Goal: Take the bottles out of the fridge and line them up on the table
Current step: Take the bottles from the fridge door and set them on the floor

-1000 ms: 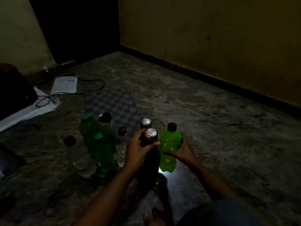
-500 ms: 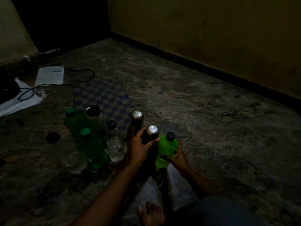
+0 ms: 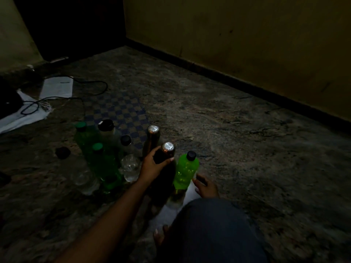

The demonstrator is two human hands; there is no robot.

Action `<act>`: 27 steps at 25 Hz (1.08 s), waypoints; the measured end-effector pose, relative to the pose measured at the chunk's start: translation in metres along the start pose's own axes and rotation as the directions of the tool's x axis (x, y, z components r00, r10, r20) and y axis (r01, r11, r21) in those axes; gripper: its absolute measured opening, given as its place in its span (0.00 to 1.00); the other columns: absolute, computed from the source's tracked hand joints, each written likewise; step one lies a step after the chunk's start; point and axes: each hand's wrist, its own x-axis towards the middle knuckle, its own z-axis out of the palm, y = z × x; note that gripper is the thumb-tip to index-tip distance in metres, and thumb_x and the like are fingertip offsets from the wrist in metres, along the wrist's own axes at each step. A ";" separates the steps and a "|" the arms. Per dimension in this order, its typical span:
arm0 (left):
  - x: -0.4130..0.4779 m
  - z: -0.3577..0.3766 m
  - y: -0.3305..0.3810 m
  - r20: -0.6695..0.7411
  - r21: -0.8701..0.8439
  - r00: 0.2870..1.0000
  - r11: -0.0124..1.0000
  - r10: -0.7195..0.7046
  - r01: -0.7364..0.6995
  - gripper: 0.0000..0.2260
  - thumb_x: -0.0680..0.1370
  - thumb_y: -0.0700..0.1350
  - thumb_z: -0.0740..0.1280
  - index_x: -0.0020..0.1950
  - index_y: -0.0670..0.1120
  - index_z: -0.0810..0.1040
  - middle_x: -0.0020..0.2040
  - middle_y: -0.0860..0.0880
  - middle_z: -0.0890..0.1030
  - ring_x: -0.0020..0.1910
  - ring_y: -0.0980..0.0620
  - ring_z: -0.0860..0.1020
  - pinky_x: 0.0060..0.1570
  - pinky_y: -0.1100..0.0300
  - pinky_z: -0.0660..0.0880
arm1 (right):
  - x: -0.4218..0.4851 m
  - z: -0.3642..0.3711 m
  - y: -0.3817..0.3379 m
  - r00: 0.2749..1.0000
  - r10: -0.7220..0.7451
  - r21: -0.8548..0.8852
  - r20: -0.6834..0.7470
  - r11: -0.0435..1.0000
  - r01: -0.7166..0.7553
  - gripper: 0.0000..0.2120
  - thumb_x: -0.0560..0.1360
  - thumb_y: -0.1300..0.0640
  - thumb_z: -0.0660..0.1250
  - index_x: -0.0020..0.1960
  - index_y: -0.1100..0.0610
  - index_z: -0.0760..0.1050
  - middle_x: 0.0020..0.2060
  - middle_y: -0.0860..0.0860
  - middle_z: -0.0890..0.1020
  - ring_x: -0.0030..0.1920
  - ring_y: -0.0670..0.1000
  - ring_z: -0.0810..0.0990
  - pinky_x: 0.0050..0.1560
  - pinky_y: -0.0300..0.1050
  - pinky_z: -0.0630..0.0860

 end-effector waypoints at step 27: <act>-0.267 -0.336 0.190 -0.880 0.081 0.345 0.819 0.327 -0.569 0.13 0.77 0.46 0.59 0.61 0.48 0.73 0.63 0.48 0.77 0.63 0.53 0.74 0.60 0.61 0.68 | -0.355 0.304 -0.286 0.075 -0.426 0.385 0.902 0.869 0.310 0.15 0.77 0.54 0.59 0.63 0.53 0.70 0.56 0.48 0.77 0.61 0.49 0.74 0.64 0.49 0.71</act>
